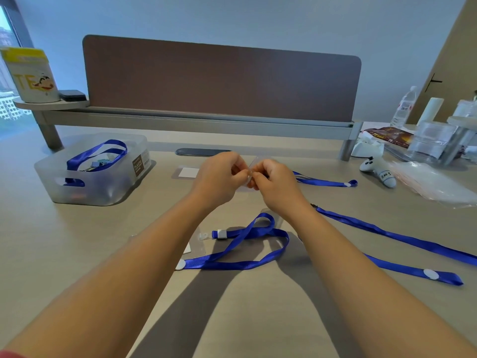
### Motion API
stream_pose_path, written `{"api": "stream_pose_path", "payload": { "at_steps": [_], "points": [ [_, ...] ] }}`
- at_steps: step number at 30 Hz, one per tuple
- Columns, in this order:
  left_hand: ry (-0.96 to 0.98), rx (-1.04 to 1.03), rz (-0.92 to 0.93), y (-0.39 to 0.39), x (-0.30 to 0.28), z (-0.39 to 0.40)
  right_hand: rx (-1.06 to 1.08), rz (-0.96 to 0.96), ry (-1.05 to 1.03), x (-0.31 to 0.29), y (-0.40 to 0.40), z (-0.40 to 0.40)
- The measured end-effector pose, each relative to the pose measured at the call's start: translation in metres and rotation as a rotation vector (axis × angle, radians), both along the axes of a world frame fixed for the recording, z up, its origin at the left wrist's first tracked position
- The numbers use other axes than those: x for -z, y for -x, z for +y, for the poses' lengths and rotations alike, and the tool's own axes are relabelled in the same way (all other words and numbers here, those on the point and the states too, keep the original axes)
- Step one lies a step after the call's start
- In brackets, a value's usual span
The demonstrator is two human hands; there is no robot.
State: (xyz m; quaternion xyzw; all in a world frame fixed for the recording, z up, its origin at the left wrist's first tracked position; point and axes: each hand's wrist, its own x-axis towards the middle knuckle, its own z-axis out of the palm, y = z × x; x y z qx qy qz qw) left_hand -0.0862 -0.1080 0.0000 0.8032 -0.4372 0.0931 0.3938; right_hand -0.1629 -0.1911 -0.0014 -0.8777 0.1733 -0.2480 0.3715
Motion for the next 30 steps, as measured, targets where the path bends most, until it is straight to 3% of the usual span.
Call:
{"api": "stream_pose_path", "payload": {
  "at_steps": [2, 5, 9, 11, 13, 18, 21, 23, 25, 30],
  "points": [
    [0.049, 0.053, 0.134, -0.002, 0.000, 0.001, 0.003, -0.039, -0.055, 0.000, -0.002, 0.000],
    [0.101, 0.130, 0.562, -0.006, 0.006, 0.005, 0.055, -0.106, -0.196, 0.000, -0.005, -0.002],
    [-0.038, 0.029, 1.061, -0.013, 0.019, 0.017, 0.055, -0.130, -0.355, -0.002, -0.008, -0.007],
    [-0.091, 0.081, 1.286, -0.016, 0.025, 0.021, 0.039, -0.115, -0.409, -0.001, -0.008, -0.008],
    [0.019, 0.150, 1.444, -0.015, 0.027, 0.020, 0.020, -0.094, -0.454, 0.000, -0.008, -0.007],
    [0.523, 0.082, 1.523, -0.015, 0.022, 0.013, 0.042, 0.018, -0.523, 0.004, -0.004, -0.010],
    [0.617, 0.001, 1.455, -0.020, 0.017, 0.012, 0.162, 0.098, -0.377, 0.008, -0.003, -0.009],
    [0.654, -0.040, 1.419, -0.021, 0.012, 0.011, 0.232, 0.047, -0.337, 0.011, -0.003, -0.006],
    [0.701, -0.051, 1.413, -0.020, 0.004, 0.010, 0.233, 0.022, -0.435, 0.011, -0.006, -0.002],
    [0.724, 0.014, 1.414, -0.013, -0.013, 0.006, 0.085, 0.168, -0.922, 0.019, -0.016, 0.024]
  ]
}}
